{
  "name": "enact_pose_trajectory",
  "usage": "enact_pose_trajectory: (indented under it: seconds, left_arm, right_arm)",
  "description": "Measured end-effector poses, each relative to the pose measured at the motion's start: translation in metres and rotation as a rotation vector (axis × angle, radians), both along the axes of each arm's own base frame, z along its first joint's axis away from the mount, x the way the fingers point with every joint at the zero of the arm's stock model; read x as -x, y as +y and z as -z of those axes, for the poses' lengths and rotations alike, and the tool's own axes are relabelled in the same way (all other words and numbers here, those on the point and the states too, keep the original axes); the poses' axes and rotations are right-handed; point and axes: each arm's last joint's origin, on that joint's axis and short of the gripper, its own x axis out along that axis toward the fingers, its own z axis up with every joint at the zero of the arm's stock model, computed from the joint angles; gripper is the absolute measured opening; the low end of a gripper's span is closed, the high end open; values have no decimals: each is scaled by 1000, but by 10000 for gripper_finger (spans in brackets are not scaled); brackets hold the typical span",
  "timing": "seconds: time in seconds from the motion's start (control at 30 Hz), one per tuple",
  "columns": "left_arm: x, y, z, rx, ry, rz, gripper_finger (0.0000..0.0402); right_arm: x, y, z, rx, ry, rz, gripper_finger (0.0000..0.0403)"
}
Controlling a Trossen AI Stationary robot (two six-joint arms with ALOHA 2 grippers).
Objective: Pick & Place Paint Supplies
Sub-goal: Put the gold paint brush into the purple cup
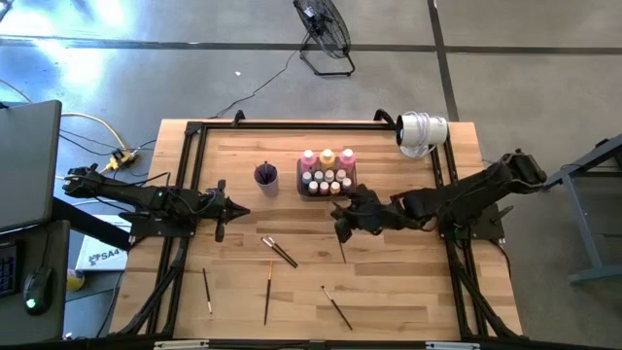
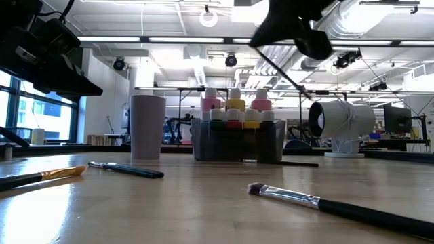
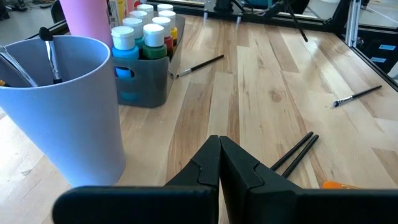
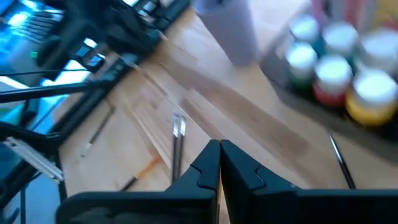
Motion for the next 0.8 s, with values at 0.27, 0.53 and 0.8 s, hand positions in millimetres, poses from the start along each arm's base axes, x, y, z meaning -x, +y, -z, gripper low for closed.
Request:
enact_pose_trajectory:
  seconds: [0.27, 0.53, 0.8]
  left_arm:
    - [0, 0, 0, 0, 0, 0, 0]
    - [0, 0, 0, 0, 0, 0, 0]
    - [0, 0, 0, 0, 0, 0, 0]
  right_arm:
    - [-15, -14, -20, 179, -175, -71, 3]
    - [-26, -23, -39, 386, -341, -106, 3]
    - [-43, -39, -39, 499, -441, -74, 3]
